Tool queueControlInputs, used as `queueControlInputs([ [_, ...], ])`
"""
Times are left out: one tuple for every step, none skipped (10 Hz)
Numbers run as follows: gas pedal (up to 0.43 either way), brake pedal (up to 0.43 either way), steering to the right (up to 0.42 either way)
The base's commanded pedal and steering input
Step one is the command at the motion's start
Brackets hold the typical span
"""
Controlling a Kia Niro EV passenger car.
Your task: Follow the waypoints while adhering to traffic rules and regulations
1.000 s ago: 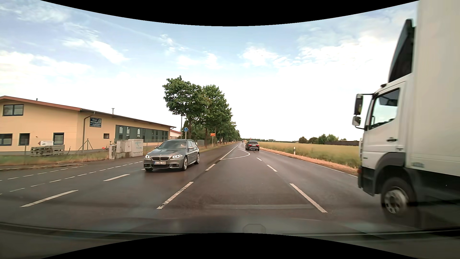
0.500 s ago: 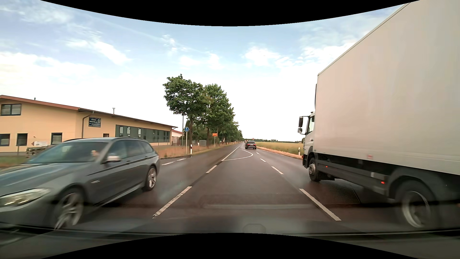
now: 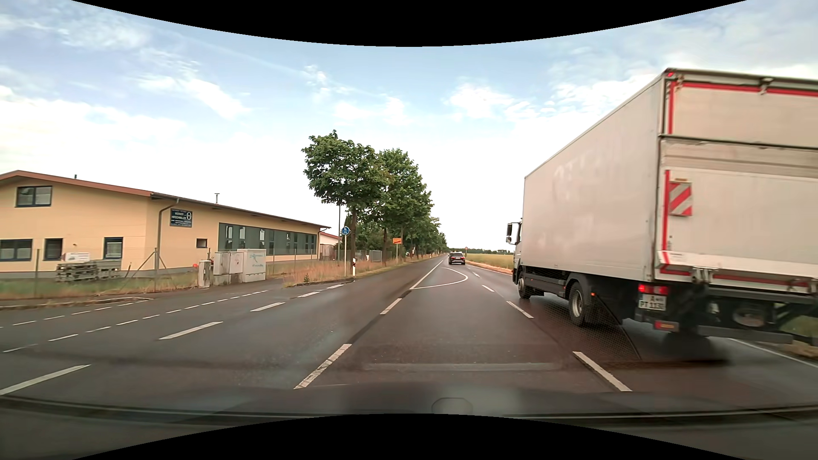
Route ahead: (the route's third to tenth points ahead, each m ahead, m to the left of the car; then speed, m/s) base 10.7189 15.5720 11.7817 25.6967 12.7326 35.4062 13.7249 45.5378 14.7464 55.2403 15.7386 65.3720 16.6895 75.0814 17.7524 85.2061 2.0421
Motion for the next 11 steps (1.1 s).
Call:
queueControlInputs([
  [0.169, 0.000, -0.295],
  [0.169, 0.000, -0.305],
  [0.169, 0.000, -0.325],
  [0.169, 0.000, -0.340],
  [0.169, 0.000, -0.351],
  [0.169, 0.000, -0.372],
  [0.169, 0.000, -0.393],
  [0.169, 0.000, -0.409],
  [0.169, 0.000, -0.420],
  [0.169, 0.000, -0.425],
  [0.169, 0.000, -0.436],
])
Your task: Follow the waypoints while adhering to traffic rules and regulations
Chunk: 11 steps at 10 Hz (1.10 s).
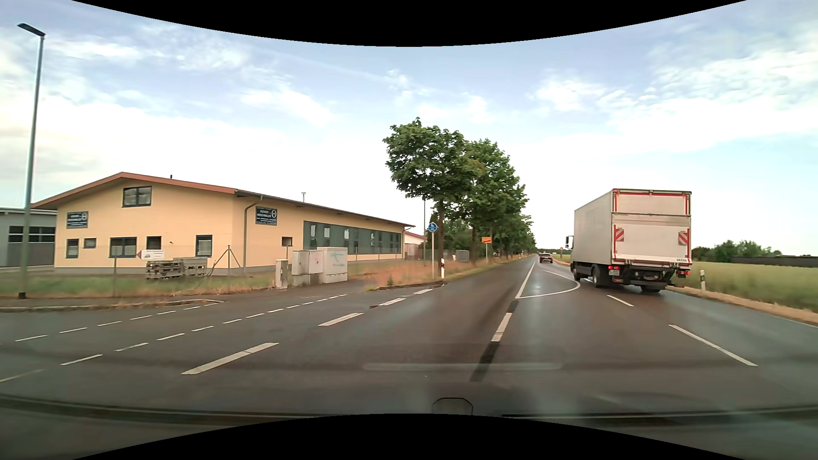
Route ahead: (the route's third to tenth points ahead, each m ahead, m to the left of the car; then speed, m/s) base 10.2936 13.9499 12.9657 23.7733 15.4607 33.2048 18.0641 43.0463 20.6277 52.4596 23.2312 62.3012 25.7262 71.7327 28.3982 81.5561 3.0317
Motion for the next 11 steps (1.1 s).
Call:
queueControlInputs([
  [0.157, 0.000, -0.449],
  [0.150, 0.000, -0.457],
  [0.150, 0.000, -0.468],
  [0.150, 0.000, -0.480],
  [0.098, 0.000, -0.488],
  [0.067, 0.000, -0.490],
  [0.067, 0.000, -0.492],
  [0.067, 0.000, -0.505],
  [0.067, 0.000, -0.521],
  [0.067, 0.000, -0.526],
  [0.067, 0.000, -0.531],
])
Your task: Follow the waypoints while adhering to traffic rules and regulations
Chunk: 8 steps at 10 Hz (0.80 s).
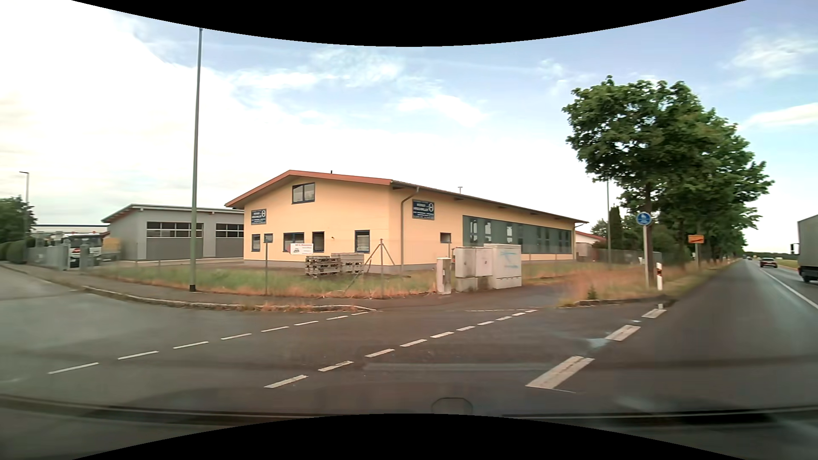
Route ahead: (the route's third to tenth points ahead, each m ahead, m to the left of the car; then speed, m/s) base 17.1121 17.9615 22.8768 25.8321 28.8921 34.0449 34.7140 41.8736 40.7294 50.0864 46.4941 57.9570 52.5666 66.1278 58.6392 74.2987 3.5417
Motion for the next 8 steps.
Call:
queueControlInputs([
  [0.067, 0.000, -0.535],
  [0.067, 0.000, -0.533],
  [0.067, 0.000, -0.531],
  [0.079, 0.000, -0.530],
  [0.087, 0.000, -0.523],
  [0.079, 0.000, -0.516],
  [0.079, 0.000, -0.516],
  [0.079, 0.000, -0.510],
])
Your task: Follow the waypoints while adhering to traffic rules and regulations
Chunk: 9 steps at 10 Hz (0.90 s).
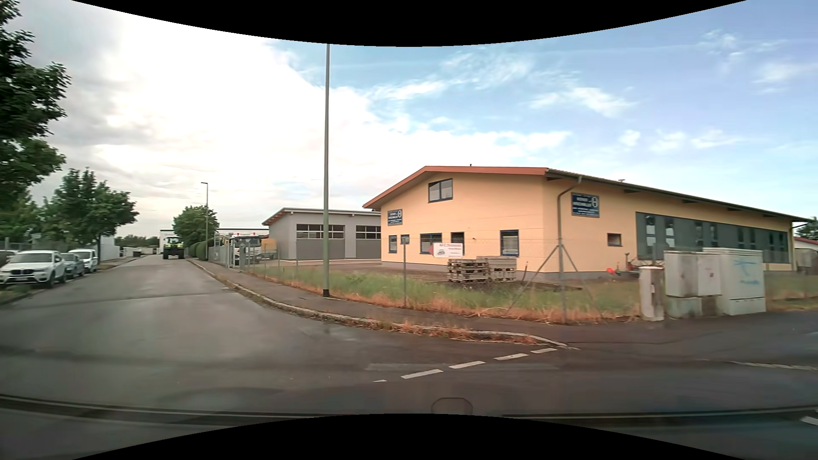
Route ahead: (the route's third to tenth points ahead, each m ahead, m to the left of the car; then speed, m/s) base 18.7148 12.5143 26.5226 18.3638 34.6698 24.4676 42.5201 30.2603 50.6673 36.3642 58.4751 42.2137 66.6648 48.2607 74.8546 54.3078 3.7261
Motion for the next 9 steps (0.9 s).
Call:
queueControlInputs([
  [0.079, 0.000, -0.500],
  [0.079, 0.000, -0.490],
  [0.079, 0.000, -0.480],
  [0.079, 0.000, -0.468],
  [0.079, 0.000, -0.449],
  [0.079, 0.000, -0.421],
  [0.079, 0.000, -0.392],
  [0.079, 0.000, -0.359],
  [0.079, 0.000, -0.327],
])
